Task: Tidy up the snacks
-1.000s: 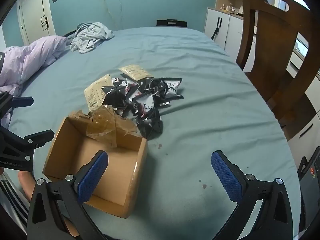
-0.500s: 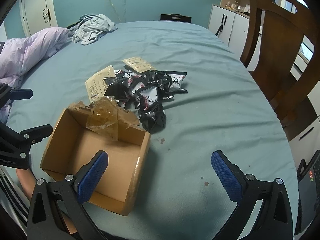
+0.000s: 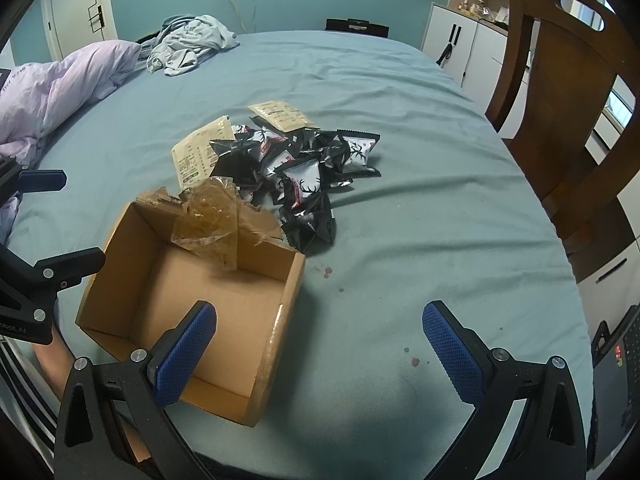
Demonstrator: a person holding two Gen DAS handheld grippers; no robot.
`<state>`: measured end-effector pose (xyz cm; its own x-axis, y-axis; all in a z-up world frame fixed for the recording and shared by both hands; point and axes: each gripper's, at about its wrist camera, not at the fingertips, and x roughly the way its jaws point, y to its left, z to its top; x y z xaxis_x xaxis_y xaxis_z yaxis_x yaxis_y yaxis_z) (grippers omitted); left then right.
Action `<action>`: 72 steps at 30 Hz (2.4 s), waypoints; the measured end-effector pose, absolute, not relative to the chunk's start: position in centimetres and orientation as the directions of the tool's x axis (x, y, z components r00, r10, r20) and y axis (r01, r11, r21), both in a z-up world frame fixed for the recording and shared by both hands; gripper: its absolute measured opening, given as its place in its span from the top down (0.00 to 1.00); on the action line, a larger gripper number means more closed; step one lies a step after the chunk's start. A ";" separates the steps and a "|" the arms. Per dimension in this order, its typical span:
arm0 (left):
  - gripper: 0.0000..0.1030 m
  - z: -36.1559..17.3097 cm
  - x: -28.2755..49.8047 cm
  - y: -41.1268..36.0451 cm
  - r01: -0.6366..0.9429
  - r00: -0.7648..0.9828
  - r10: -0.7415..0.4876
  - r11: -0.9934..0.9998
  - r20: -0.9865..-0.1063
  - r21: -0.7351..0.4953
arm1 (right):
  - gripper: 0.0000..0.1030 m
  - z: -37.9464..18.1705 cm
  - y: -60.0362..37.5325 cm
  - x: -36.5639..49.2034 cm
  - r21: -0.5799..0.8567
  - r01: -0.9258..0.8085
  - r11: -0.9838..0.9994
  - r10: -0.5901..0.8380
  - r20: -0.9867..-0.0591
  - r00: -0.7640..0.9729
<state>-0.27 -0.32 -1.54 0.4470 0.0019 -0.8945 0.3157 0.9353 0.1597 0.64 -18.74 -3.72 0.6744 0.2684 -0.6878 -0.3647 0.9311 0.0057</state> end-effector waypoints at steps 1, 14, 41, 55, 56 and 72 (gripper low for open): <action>0.00 -1.5 -0.2 -0.3 0.316 0.446 0.002 0.935 -0.895 0.159 | 0.00 -3.7 -18.7 0.6 0.005 -0.364 0.931 0.268 -0.688 0.675; 0.00 -1.8 -0.3 -0.4 0.324 0.432 0.005 0.932 -0.902 0.160 | 0.00 -3.7 -18.6 0.7 0.001 -0.362 0.932 0.261 -0.695 0.670; 0.00 -1.9 -0.3 -0.5 0.327 0.427 0.001 0.932 -0.904 0.156 | 0.00 -3.5 -19.7 1.6 0.058 -0.347 0.936 0.289 -0.692 0.661; 0.00 -1.5 0.1 -0.9 0.322 0.442 0.008 0.932 -0.897 0.166 | 0.00 -3.0 -22.7 6.8 0.194 -0.272 0.942 0.330 -0.674 0.662; 0.00 -1.4 0.1 -0.9 0.320 0.444 0.011 0.932 -0.896 0.170 | 0.00 -3.0 -22.8 7.2 0.202 -0.269 0.942 0.333 -0.670 0.663; 0.00 -1.1 1.1 0.2 0.281 0.448 0.003 0.949 -0.894 0.144 | 0.00 -4.9 -22.2 14.1 0.285 -0.255 0.924 0.382 -0.710 0.591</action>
